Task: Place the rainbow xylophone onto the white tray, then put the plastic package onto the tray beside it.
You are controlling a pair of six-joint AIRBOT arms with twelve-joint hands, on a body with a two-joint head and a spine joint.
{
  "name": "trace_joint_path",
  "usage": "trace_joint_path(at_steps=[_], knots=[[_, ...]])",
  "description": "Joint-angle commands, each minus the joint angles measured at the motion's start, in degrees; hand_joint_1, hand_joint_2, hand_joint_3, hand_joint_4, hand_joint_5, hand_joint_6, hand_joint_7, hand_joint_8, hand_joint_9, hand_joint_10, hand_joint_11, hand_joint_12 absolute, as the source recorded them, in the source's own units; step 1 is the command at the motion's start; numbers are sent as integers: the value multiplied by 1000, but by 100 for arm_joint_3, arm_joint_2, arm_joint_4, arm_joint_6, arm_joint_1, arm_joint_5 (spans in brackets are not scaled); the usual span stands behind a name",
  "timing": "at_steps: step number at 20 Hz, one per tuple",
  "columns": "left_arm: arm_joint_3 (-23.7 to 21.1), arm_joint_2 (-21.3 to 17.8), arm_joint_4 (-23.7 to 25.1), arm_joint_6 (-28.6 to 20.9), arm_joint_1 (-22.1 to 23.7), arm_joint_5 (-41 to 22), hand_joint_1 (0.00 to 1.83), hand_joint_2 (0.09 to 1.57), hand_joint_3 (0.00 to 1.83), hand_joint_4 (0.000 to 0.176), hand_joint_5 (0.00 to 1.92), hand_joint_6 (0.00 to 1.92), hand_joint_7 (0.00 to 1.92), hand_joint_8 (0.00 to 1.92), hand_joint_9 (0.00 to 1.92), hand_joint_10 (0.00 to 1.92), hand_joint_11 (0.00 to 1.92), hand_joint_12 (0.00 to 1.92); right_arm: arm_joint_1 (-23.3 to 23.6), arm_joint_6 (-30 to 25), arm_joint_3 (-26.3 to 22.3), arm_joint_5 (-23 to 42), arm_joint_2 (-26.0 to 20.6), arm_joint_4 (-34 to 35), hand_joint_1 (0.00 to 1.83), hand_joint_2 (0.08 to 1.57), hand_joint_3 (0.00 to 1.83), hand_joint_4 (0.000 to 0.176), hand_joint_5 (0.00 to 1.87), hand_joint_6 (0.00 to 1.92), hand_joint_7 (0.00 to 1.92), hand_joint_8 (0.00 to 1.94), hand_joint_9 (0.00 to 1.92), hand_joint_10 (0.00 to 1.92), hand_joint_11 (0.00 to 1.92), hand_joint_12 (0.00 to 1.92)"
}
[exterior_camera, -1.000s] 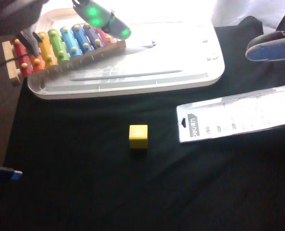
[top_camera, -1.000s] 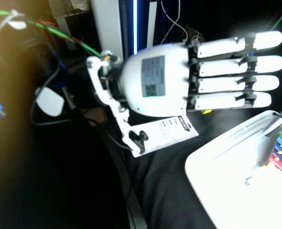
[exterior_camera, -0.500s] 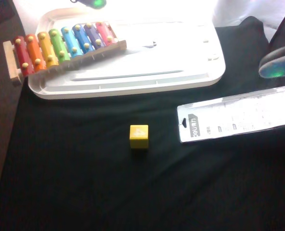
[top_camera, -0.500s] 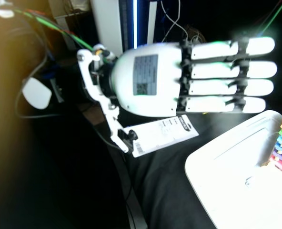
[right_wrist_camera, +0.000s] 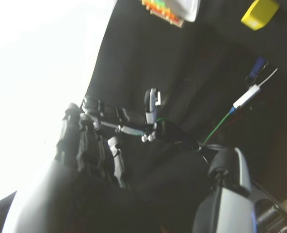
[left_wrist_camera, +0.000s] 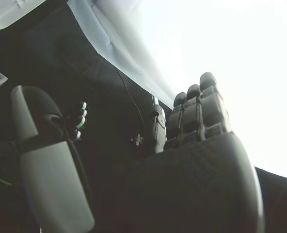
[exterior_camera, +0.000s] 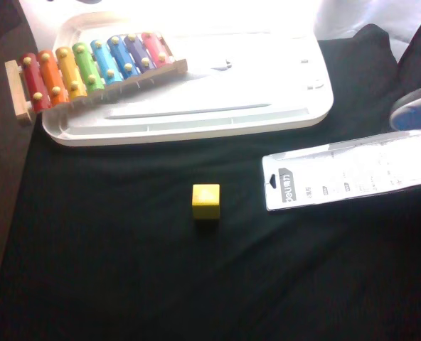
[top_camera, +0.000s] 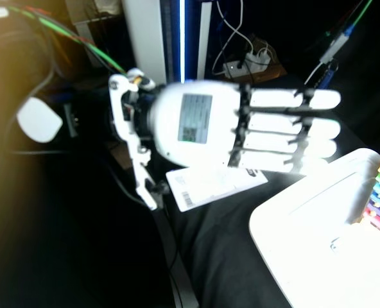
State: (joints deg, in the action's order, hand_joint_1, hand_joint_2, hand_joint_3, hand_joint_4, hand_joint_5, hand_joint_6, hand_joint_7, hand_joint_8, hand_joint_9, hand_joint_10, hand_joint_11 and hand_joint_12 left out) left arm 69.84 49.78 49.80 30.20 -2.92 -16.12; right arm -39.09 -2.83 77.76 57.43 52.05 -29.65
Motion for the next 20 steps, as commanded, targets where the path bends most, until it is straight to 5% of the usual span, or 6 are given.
trace_joint_path(at_steps=[1,5,6,9,16,20], knots=[[-67,-130,-96,-42,86,-589,869,825,0,176,18,0,110,12,102,21,124,109,93,-105,15,418,-11,259,585,736,0,52,0,0,0,0,0,0,0,167],[-380,-557,75,-42,90,-608,849,910,2,172,0,0,13,1,29,3,2,349,93,-439,106,145,-15,-143,562,718,0,52,0,0,0,0,0,0,0,321],[-429,-623,100,-42,90,-608,850,884,0,129,0,0,41,4,58,8,0,458,93,-491,112,98,-21,-222,611,728,0,66,0,0,0,0,0,0,0,119],[-571,-854,127,-41,92,-596,875,888,2,137,0,0,3,0,53,2,0,370,94,-748,115,-109,-94,-629,597,666,0,121,0,0,0,0,0,0,19,10],[-752,-1122,267,-42,92,-442,836,874,1,175,0,0,9,1,78,5,0,127,94,-1207,115,-536,-249,-1465,605,642,0,88,0,0,0,0,0,0,0,0],[-788,-1178,305,-42,94,-372,866,869,0,164,0,0,0,0,54,0,2,62,95,-1347,127,-734,-248,-1775,643,662,1,16,0,0,0,0,0,0,94,45]])
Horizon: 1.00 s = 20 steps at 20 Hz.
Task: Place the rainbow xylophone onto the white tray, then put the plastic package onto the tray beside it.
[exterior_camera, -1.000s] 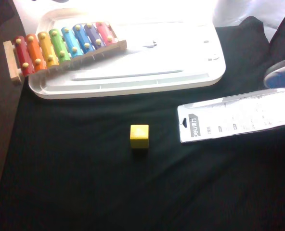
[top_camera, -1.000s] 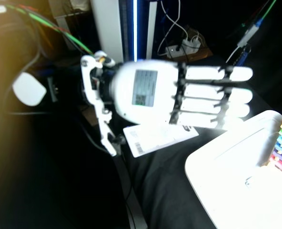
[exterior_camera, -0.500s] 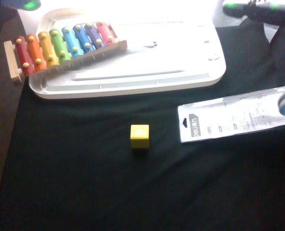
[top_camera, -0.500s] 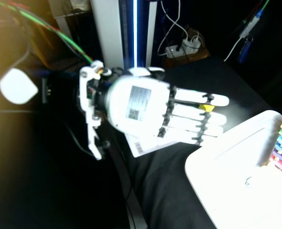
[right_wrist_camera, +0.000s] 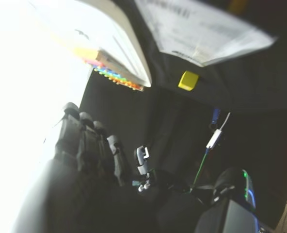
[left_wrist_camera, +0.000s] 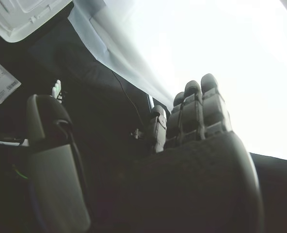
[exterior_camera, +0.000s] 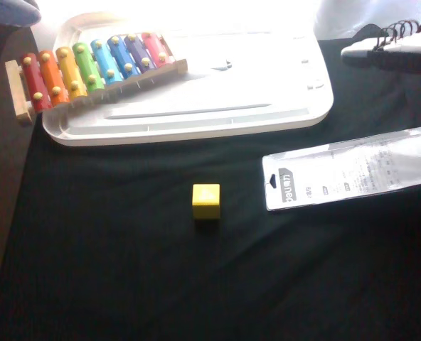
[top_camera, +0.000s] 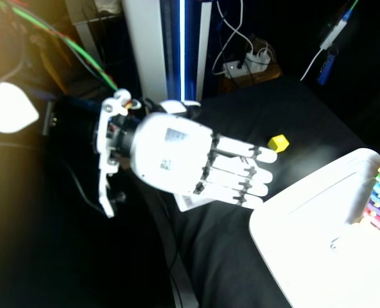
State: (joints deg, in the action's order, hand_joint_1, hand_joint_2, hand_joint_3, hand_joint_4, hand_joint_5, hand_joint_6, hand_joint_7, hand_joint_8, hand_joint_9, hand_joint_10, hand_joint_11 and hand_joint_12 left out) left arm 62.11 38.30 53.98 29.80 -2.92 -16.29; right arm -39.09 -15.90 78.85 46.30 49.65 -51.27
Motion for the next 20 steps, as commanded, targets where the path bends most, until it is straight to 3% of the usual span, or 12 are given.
trace_joint_path(at_steps=[1,2,3,4,8,9,11,16,18,19,20], knots=[[-23,-39,-106,-3,94,-329,846,844,0,168,0,0,0,0,75,9,20,72,95,-57,18,335,-8,329,711,699,0,23,0,0,3,2,57,9,104,352],[-30,-41,-106,-3,92,-318,846,844,0,168,0,0,0,0,75,9,20,72,95,-77,18,283,-8,263,711,699,0,23,0,0,3,2,57,9,104,352],[-38,-49,-108,-4,92,-317,822,827,0,174,0,0,0,0,72,7,20,74,95,-96,18,233,-6,198,728,697,0,30,0,0,4,1,64,3,20,568],[-47,-57,-109,-7,92,-317,806,814,0,176,0,0,0,0,64,2,19,77,95,-118,18,183,-2,127,716,721,5,0,0,0,28,4,87,7,3,686],[-71,-68,-118,-15,93,-326,769,829,0,176,0,0,0,0,38,0,25,98,96,-199,60,-5,49,-115,663,635,0,0,0,0,20,3,2,3,0,358],[-78,-73,-118,-15,92,-320,769,829,0,176,0,0,0,0,38,0,25,98,96,-247,73,-39,69,-183,663,635,0,0,0,0,20,3,2,3,0,358],[-85,-75,-119,-15,92,-303,797,826,0,176,0,0,0,0,0,0,13,10,96,-444,134,-110,140,-397,689,650,2,0,3,0,86,5,104,3,0,614],[-105,-75,-109,-14,86,-272,820,825,0,172,0,0,0,0,0,0,21,12,96,-680,304,-274,370,-724,530,594,0,0,0,0,42,1,86,1,0,898],[-113,-75,-109,-14,71,-256,829,811,0,171,0,0,0,0,0,0,19,12,96,-684,329,-354,403,-780,492,582,0,0,0,0,63,4,103,6,0,839],[-116,-75,-109,-14,52,-251,836,799,0,147,0,0,0,0,0,0,11,9,96,-689,340,-386,419,-809,462,576,0,0,11,1,83,3,93,2,0,652],[-120,-74,-109,-14,21,-250,836,799,0,147,0,0,0,0,0,0,11,9,96,-715,346,-448,428,-886,462,576,0,0,11,1,83,3,93,2,0,652]])
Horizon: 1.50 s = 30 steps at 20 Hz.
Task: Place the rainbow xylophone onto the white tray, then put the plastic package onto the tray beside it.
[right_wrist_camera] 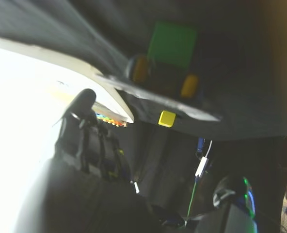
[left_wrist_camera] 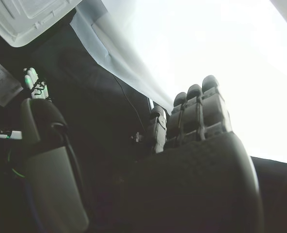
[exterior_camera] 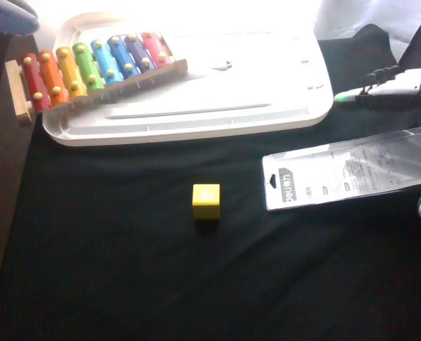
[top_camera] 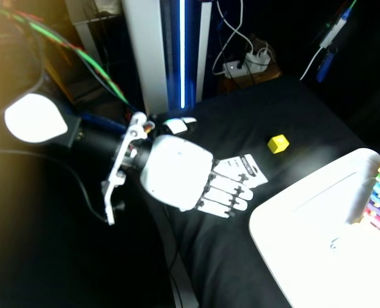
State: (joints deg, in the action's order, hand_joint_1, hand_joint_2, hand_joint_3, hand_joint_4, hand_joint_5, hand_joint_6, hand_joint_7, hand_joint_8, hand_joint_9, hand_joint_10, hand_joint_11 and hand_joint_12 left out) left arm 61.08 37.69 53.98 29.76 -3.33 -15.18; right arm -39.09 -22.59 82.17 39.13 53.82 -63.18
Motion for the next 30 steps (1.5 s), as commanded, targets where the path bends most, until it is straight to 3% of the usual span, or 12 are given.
trace_joint_path(at_steps=[1,6,16,17,19,24,27,30], knots=[[-21,-12,-109,-10,39,-362,827,778,0,155,0,0,0,0,0,0,4,6,96,-75,17,236,14,250,463,562,0,0,8,3,100,4,117,8,0,662],[-27,-12,-111,-23,-36,-354,868,781,0,176,0,0,0,0,1,0,15,16,96,-258,37,116,22,-50,438,558,0,0,22,2,129,4,178,8,21,808],[-29,-12,-111,-140,-149,-423,921,745,0,176,0,0,0,0,0,0,0,0,96,-384,70,-179,33,-416,503,568,0,0,30,1,171,2,238,7,66,882],[-30,-11,-111,-145,-157,-429,907,710,0,176,0,0,0,0,0,0,0,0,96,-399,77,-205,48,-456,522,549,0,0,36,0,175,0,255,2,51,1015],[-30,-11,-111,-148,-162,-430,875,697,0,176,0,0,0,0,0,0,0,0,96,-433,98,-217,72,-507,493,557,0,0,34,0,187,0,371,16,274,1052],[-30,-13,-111,-148,-188,-419,884,687,0,176,0,0,0,0,0,0,0,0,96,-750,229,-227,219,-849,509,541,2,0,53,5,202,5,316,0,94,1101],[-27,-13,-111,-147,-209,-405,882,664,0,176,0,0,0,0,0,0,0,0,96,-753,269,-230,246,-860,515,544,0,0,94,0,258,0,372,8,159,1189],[-27,-13,-112,-147,-216,-406,873,657,0,176,0,0,0,0,6,2,0,0,96,-753,299,-251,271,-860,509,533,0,0,122,0,313,2,402,7,165,1033]])
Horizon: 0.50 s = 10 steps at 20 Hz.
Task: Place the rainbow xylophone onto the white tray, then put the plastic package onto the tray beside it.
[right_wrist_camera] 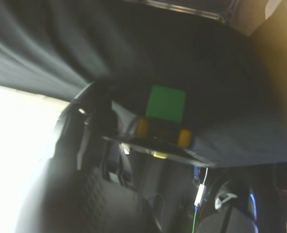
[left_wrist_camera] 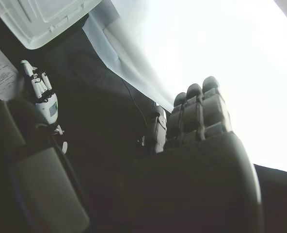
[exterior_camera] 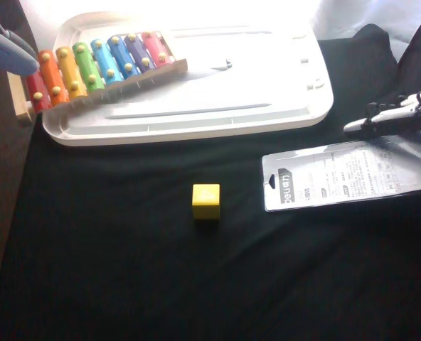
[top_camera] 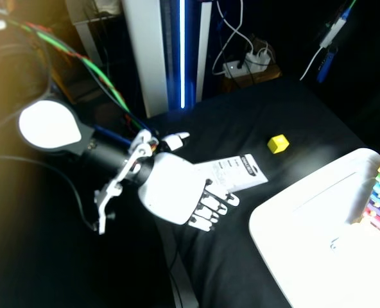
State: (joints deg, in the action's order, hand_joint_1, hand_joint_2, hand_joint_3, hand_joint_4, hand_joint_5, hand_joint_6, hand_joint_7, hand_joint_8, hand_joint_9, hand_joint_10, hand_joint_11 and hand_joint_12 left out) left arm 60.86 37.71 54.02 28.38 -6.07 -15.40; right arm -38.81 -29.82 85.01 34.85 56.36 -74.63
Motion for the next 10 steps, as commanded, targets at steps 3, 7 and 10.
trace_joint_path(at_steps=[3,7,10], knots=[[-5,-15,-116,-9,47,-389,869,657,0,176,0,0,0,0,6,1,0,0,68,-29,43,141,50,254,649,590,4,0,212,5,416,8,670,116,404,1447],[-6,-15,-118,-10,26,-392,859,668,0,176,0,0,1,0,35,11,24,11,68,-29,54,132,58,251,802,640,7,0,283,6,368,5,476,11,244,1067],[-6,-15,-119,-11,19,-393,871,658,0,176,0,0,0,0,38,9,13,6,68,-29,67,133,83,250,902,682,9,0,314,6,398,7,556,31,351,1143]])
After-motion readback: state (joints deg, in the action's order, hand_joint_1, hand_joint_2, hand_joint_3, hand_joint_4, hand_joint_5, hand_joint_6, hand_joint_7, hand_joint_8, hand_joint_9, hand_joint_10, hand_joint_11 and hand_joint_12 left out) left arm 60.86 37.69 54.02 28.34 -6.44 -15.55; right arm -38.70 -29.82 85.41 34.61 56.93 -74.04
